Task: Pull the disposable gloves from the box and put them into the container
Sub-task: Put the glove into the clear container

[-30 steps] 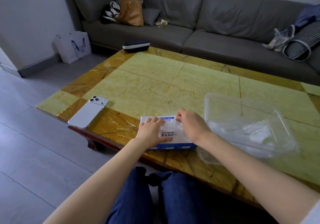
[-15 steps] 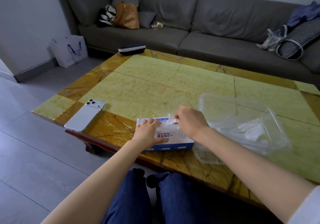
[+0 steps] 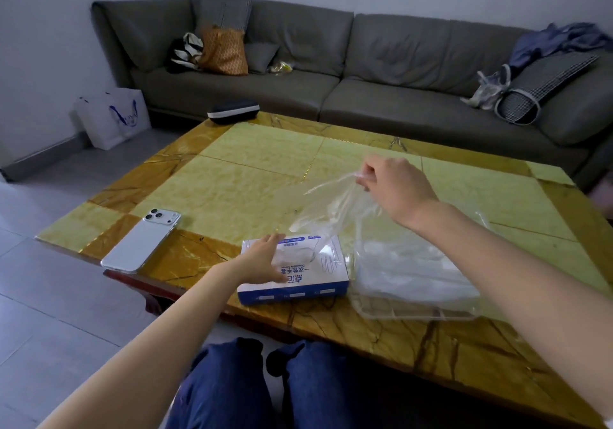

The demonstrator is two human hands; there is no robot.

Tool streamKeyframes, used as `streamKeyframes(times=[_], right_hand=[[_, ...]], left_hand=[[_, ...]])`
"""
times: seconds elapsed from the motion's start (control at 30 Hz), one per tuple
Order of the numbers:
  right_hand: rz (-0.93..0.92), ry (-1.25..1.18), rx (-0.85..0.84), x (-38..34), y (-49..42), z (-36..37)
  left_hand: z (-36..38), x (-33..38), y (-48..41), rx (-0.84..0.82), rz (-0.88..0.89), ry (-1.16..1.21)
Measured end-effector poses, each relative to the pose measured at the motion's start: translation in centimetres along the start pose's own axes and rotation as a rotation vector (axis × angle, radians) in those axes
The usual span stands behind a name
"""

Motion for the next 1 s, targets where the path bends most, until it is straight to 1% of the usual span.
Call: streamKeyframes(times=[0.03,0.1,0.17,0.27,0.3,0.4,0.47,0.57,0.63,0.7,0.73,0.8,0.83,0.87,0.9,1.0], right_hand=[[-0.006,0.001,-0.016,0.3,0.3,-0.1],[-0.016,-0.016,-0.052,0.6,0.8,-0.4],[-0.038,-0.027,-0.092,0.4,1.1,-0.7],[-0.108,-0.031,-0.152,-0.6,1.5,-0.9],[-0.136,-0.039,-0.17,-1.0,1.8,-1.0],[-0.184,-0.14,-0.232,-1.5,2.5,-1.1],[-0.185,-0.237,-0.296,-1.4,2.9,-1.2],[-0.128,-0.375,-0.356,-0.3,3.2,-1.3],[-0.049,-0.536,-0.337,0.9,3.3,-1.5],[0.049,-0.742,-0.242,2.4,3.2,-1.7],[0.116,-0.854,-0.163,3.4,3.2,-1.6],[0.29,-1.04,0.015,5.5,3.5,-0.9],[0.374,-1.092,0.068,6.3,3.9,-0.2],[0.428,-1.118,0.068,6.9,4.4,0.9],[0.441,-1.122,0.016,7.1,4.9,2.0],[0.321,-1.031,-0.268,6.3,6.2,5.0]], left_hand=[[-0.9,0.4,0.0,0.01,-0.004,0.052],[-3.4,2.1,0.4,0.114,0.036,0.163],[-5.8,4.9,1.2,0.232,0.139,0.223],[-8.4,9.2,2.2,0.366,0.306,0.227],[-8.9,10.4,2.4,0.381,0.35,0.219],[-8.9,12.6,2.2,0.284,0.428,0.151],[-8.6,13.3,2.2,0.27,0.453,0.076],[-8.5,13.6,2.1,0.281,0.453,0.079],[-8.7,13.4,2.2,0.259,0.451,0.161],[-9.0,13.1,2.3,0.27,0.443,0.264],[-9.0,12.9,2.3,0.28,0.434,0.312],[-9.1,12.8,2.4,0.316,0.422,0.404],[-9.1,12.8,2.6,0.333,0.418,0.454],[-9.2,12.8,2.7,0.346,0.415,0.509],[-9.3,12.9,2.9,0.355,0.412,0.564],[-9.7,13.2,3.2,0.364,0.411,0.719]])
Point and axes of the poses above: each hand's wrist, its own y-axis away from the middle knuckle, its own z-axis out of the palm, x = y × z, the point moved 5 cm from there along -y, towards the middle knuckle, and after that the axes turned 4 degrees about x, right-handed, at the moved point
